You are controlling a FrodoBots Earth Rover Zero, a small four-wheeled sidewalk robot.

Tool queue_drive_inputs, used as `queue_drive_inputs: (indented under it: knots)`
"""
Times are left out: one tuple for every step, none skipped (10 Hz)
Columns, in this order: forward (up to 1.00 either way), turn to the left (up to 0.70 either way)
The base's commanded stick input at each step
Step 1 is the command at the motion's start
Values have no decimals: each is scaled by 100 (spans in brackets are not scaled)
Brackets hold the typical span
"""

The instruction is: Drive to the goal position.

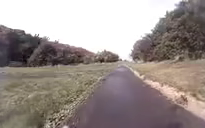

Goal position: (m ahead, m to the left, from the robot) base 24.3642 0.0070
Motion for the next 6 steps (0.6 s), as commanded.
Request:
queue_drive_inputs:
  knots:
    - [100, 0]
    - [100, 0]
    - [100, 0]
    - [100, 0]
    - [100, 0]
    - [100, 0]
